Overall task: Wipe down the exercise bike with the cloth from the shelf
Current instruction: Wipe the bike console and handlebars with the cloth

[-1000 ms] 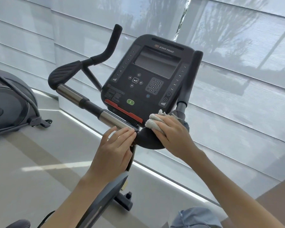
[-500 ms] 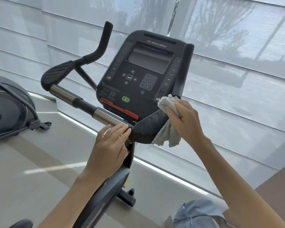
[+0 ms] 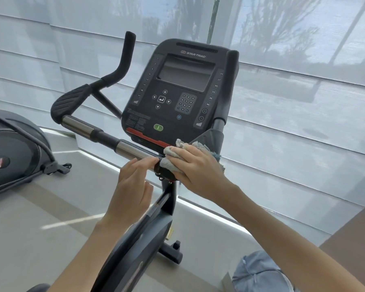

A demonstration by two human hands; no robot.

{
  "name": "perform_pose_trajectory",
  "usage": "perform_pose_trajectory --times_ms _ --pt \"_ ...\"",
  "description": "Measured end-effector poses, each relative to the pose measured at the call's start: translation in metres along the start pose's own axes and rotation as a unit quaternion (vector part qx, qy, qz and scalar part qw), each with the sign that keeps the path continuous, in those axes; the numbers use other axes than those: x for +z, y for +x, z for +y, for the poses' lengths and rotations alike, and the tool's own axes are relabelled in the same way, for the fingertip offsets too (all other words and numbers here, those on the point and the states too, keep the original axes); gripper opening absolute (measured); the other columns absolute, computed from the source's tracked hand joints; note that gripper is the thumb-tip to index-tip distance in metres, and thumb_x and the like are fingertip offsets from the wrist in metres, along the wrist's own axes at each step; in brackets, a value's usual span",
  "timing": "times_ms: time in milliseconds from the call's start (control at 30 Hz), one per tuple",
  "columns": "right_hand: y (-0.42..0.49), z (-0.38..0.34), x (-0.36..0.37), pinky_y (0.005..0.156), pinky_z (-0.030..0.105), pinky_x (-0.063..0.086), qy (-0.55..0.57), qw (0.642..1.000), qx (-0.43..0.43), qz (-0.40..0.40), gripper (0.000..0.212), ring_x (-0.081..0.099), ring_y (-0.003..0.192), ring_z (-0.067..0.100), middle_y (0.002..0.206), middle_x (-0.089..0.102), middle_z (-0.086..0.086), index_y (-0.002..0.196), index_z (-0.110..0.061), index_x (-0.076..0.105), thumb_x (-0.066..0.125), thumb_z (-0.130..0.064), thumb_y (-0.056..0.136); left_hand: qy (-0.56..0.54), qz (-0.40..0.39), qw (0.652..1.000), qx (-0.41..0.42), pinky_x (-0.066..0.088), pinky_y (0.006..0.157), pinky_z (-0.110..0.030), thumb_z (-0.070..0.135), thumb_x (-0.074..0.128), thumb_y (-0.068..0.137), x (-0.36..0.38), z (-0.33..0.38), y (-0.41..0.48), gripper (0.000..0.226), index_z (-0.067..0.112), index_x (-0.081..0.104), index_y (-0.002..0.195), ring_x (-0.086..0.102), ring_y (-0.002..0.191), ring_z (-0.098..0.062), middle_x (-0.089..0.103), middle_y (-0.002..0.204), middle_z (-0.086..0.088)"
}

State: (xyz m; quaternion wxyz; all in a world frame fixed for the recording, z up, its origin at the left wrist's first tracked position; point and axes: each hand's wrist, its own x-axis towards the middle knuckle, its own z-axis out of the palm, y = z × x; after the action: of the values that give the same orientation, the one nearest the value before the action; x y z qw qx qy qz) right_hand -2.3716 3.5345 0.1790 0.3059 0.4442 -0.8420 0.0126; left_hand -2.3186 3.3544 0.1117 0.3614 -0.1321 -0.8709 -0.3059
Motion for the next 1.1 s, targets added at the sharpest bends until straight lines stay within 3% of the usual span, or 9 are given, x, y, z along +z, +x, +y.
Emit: perform_pose_trajectory --times_ms 133,267,400,567,667,767,900,1100 --pt "-0.013 -0.004 0.008 0.101 0.042 0.041 -0.028 0.995 -0.09 0.037 0.029 0.056 0.116 0.03 0.126 0.062 0.004 0.119 -0.014 0.065 0.051 -0.023 0.095 0.008 0.002 1.0 0.009 0.021 0.112 -0.02 -0.001 0.043 0.081 0.001 0.0 0.001 0.048 0.007 0.051 0.127 0.041 0.122 -0.014 0.059 0.124 -0.007" --pt "-0.042 0.001 0.012 0.11 0.041 0.033 -0.046 0.984 -0.172 0.031 0.032 0.051 0.124 0.028 0.126 0.062 0.003 0.109 -0.017 0.071 0.042 -0.01 0.098 0.044 0.0 0.999 0.029 0.028 0.112 -0.036 0.002 0.041 0.082 0.004 0.001 0.0 0.047 0.005 0.052 0.127 0.044 0.124 -0.019 0.059 0.126 -0.009" --pt "-0.064 0.025 0.001 0.102 0.046 0.043 0.073 0.989 -0.071 0.112 0.023 0.053 0.121 0.032 0.124 0.061 0.014 0.111 -0.002 0.068 0.058 -0.003 0.09 0.103 -0.021 0.993 0.057 0.031 0.11 -0.045 0.01 0.037 0.086 0.008 0.004 -0.005 0.048 0.004 0.053 0.13 0.044 0.128 -0.021 0.055 0.133 -0.011" --pt "-0.046 0.063 -0.007 0.105 0.04 0.038 0.209 0.937 0.126 0.249 0.024 0.049 0.124 0.02 0.127 0.059 0.008 0.114 -0.001 0.065 0.053 -0.011 0.095 0.145 -0.032 0.988 0.039 0.031 0.11 -0.046 0.015 0.035 0.088 0.012 0.01 -0.009 0.048 0.003 0.053 0.132 0.045 0.13 -0.028 0.052 0.137 -0.013" --pt "-0.021 0.066 0.006 0.108 0.041 0.033 0.25 0.919 0.193 0.236 0.024 0.047 0.126 0.02 0.129 0.058 0.007 0.115 -0.005 0.066 0.057 -0.007 0.092 0.155 -0.039 0.987 0.021 0.03 0.11 -0.046 0.017 0.034 0.088 0.01 0.018 -0.009 0.05 0.003 0.052 0.132 0.046 0.13 -0.027 0.052 0.137 -0.013" --pt "-0.012 0.058 0.022 0.111 0.044 0.026 0.286 0.897 0.254 0.222 0.026 0.04 0.132 0.021 0.133 0.056 0.005 0.118 -0.009 0.065 0.053 -0.016 0.095 0.154 -0.046 0.987 0.004 0.024 0.113 -0.04 0.016 0.037 0.085 0.009 0.025 -0.01 0.052 0.004 0.051 0.133 0.044 0.131 -0.024 0.051 0.139 -0.011" --pt "-0.018 0.038 0.031 0.107 0.049 0.031 0.278 0.886 0.264 0.259 0.024 0.044 0.126 0.032 0.127 0.059 0.009 0.113 -0.005 0.066 0.052 -0.015 0.096 0.146 -0.041 0.988 -0.021 0.024 0.113 -0.039 0.006 0.048 0.077 0.01 0.029 -0.01 0.057 0.004 0.05 0.134 0.042 0.132 -0.024 0.049 0.14 -0.011" --pt "-0.03 -0.019 0.043 0.106 0.057 0.03 0.238 0.873 0.268 0.33 0.018 0.046 0.12 0.038 0.119 0.062 0.014 0.105 -0.001 0.068 0.058 -0.009 0.091 0.15 -0.053 0.987 -0.012 0.022 0.113 -0.036 0.003 0.049 0.075 0.004 0.032 -0.009 0.059 0.003 0.05 0.134 0.042 0.132 -0.025 0.049 0.139 -0.012"
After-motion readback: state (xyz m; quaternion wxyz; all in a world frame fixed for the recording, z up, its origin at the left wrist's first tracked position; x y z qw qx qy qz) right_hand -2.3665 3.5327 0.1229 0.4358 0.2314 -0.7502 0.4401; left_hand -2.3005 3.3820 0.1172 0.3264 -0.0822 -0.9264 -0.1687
